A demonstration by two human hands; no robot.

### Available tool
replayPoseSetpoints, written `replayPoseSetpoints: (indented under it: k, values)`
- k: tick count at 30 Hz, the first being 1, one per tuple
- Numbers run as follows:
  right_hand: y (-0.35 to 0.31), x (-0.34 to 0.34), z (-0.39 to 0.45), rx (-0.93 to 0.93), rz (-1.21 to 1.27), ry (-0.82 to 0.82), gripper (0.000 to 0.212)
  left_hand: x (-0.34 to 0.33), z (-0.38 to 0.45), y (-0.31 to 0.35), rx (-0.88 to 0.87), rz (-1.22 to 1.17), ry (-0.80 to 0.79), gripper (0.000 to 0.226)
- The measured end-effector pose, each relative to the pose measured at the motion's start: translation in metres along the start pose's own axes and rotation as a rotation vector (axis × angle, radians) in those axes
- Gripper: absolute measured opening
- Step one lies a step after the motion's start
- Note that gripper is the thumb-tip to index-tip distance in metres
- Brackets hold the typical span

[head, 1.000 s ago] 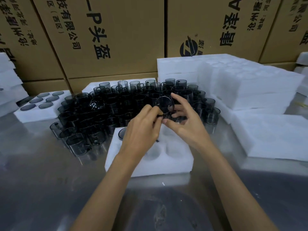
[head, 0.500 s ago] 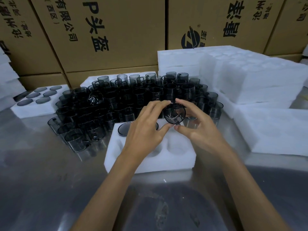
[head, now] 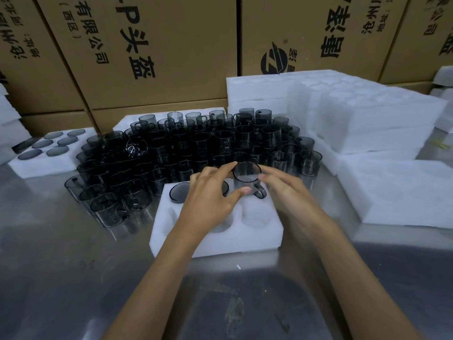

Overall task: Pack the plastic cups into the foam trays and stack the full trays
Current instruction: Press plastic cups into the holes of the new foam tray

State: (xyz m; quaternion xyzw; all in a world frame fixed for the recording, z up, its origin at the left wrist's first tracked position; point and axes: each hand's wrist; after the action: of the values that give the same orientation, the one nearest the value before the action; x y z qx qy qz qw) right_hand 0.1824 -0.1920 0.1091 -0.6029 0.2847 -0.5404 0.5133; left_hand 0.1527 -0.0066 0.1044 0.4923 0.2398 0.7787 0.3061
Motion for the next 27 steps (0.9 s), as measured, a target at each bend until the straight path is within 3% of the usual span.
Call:
replayPoseSetpoints:
  k: [4,9,13,15,27]
  values:
    - [0.004,-0.002,0.002,-0.04,-0.05,0.081,0.017,-0.002,0.001,-0.001,0.073,0.044,-0.037,0.07]
    - [0.007,-0.002,0.002,-0.013,-0.03,0.128,0.021,-0.003,0.0,0.003,-0.019,0.071,-0.05,0.077]
    - [0.009,-0.002,0.003,0.029,-0.093,0.092,0.033,-0.001,-0.002,0.004,-0.138,0.031,0.006,0.047]
    - [0.011,-0.004,0.003,0.002,-0.102,0.062,0.031,-0.001,-0.001,0.001,-0.12,0.125,-0.063,0.039]
    - [0.015,-0.013,0.004,-0.059,-0.039,0.119,0.031,-0.003,0.0,0.003,-0.048,0.211,-0.187,0.041]
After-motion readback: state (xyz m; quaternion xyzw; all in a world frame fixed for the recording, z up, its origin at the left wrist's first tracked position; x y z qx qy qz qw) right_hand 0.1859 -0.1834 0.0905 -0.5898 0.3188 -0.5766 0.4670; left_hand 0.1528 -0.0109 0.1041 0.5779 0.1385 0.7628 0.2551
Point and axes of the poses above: each hand's wrist, its own z-axis towards the middle knuckle, its own x-axis out of the back of the hand, y = z × x, and after that the axes turned 13 degrees about -z, right-handed
